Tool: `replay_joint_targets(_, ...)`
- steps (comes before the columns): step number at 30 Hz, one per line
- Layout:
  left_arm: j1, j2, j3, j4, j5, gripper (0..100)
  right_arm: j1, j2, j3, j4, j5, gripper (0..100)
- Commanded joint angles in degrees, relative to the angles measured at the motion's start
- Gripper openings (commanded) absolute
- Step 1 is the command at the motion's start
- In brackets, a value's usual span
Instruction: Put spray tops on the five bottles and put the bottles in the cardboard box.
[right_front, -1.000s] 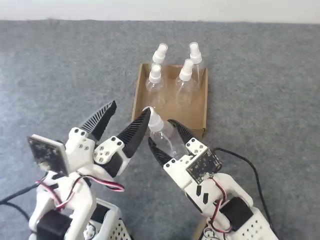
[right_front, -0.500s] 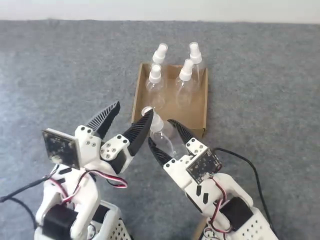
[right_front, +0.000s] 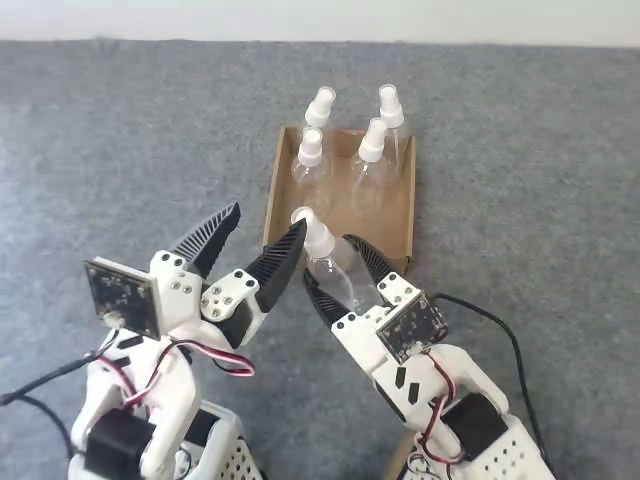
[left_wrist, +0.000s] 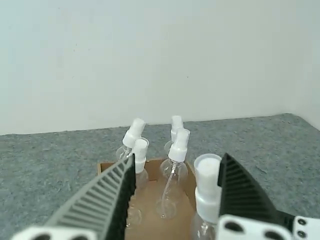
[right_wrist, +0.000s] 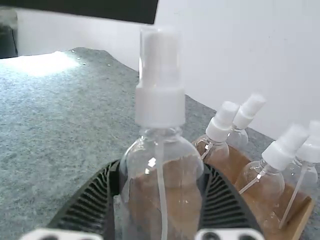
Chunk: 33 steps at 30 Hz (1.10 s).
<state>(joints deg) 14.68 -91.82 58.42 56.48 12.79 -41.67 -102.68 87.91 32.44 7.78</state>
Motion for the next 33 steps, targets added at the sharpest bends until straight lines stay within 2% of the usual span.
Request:
replay_joint_targets(1,0.2,-0.3,-0.7,-1.6,-0.8,25,1.0,-1.3,-1.1,-1.7,0.8,4.7)
replay_joint_targets(15,2.8,-0.4,0.0,-1.6,-3.7,25,1.0,-1.3,-1.4,-1.8,0.7,4.7)
replay_joint_targets(21,2.8,-0.4,-5.6,3.8,-3.6,25,1.0,-1.3,-1.2,-1.8,0.8,4.7)
replay_joint_targets(26,2.7,-0.4,-6.3,4.6,-4.0,25,1.3,-1.3,-1.3,-1.8,0.8,4.7)
replay_joint_targets(33,-4.5,-0.4,-6.7,4.6,-4.0,25,3.9,-1.3,-1.4,-1.8,0.4,4.6)
